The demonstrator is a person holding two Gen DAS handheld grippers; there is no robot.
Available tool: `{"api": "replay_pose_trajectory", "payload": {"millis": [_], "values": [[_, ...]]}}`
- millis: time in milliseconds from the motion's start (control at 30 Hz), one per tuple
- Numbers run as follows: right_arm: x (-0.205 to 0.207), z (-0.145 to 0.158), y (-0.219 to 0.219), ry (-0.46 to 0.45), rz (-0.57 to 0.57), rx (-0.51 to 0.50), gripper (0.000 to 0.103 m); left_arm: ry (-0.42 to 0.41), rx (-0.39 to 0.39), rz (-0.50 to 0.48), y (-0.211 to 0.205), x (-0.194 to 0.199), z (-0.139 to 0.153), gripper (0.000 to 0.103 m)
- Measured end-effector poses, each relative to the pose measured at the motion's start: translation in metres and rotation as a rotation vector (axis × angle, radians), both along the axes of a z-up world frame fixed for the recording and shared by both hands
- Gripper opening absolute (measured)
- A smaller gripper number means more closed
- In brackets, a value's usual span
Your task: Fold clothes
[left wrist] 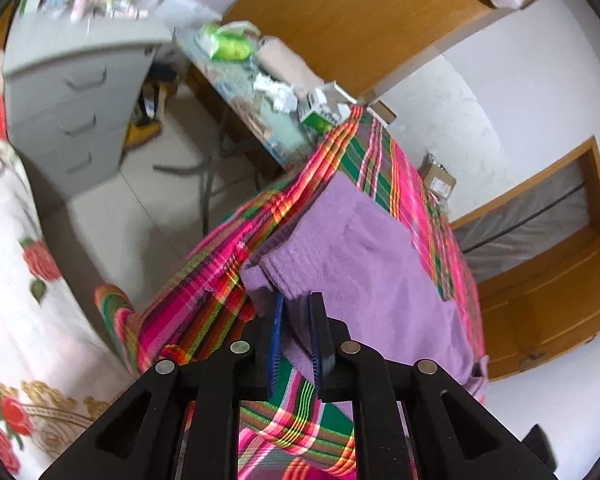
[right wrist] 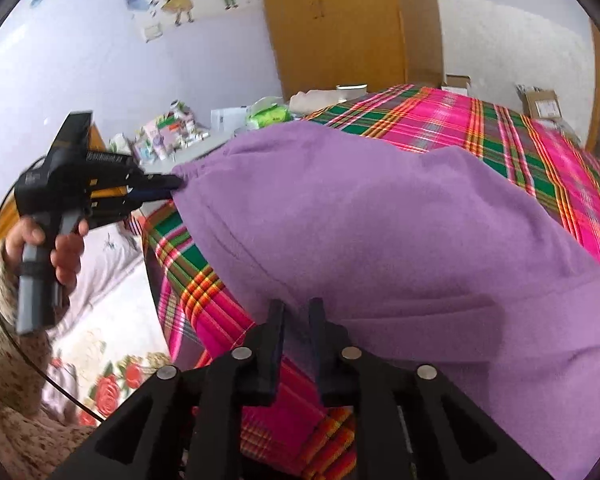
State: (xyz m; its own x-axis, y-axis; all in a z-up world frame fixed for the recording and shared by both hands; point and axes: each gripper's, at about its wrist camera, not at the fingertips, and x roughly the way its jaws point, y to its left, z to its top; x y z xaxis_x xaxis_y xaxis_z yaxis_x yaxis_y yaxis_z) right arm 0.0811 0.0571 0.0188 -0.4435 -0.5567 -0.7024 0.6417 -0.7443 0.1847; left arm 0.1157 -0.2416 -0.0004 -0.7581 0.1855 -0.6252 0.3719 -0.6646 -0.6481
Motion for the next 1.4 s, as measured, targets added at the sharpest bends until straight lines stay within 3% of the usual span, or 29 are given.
{"api": "replay_pose_trajectory", "payload": {"millis": [167,300,500,533,633,833,1000,1100,1300,1400], "values": [[0.000,0.012,0.032,-0.012,-0.069,-0.058,0.022,0.045,-0.134,-0.013,0.017,0.010,0.024,0.013],[0.004,0.024,0.074,0.030,-0.195,-0.079,0.023,0.117,-0.180,-0.084,0.040,0.006,0.039,0.014],[-0.001,0.041,0.154,0.064,-0.512,-0.099,0.027,0.183,-0.206,-0.371,0.105,-0.019,0.046,0.016],[-0.004,0.042,0.166,0.057,-0.553,-0.114,0.030,0.191,-0.207,-0.423,0.118,-0.023,0.045,0.021],[-0.014,0.045,0.192,0.043,-0.667,-0.118,0.031,0.187,-0.221,-0.577,0.158,-0.038,0.038,0.023],[-0.046,0.045,0.201,0.039,-0.727,-0.107,0.036,0.172,-0.256,-0.740,0.212,-0.058,0.025,0.023],[-0.085,0.037,0.208,-0.013,-0.757,-0.089,0.036,0.129,-0.352,-0.786,0.231,-0.068,0.011,0.023],[-0.109,0.032,0.212,-0.054,-0.786,-0.102,0.037,0.118,-0.348,-0.814,0.238,-0.073,0.005,0.023],[-0.132,0.022,0.209,-0.087,-0.809,-0.031,0.037,0.122,-0.329,-0.849,0.244,-0.074,0.000,0.023],[-0.133,0.017,0.216,-0.115,-0.846,-0.047,0.030,0.125,-0.327,-0.858,0.246,-0.070,-0.001,0.023]]}}
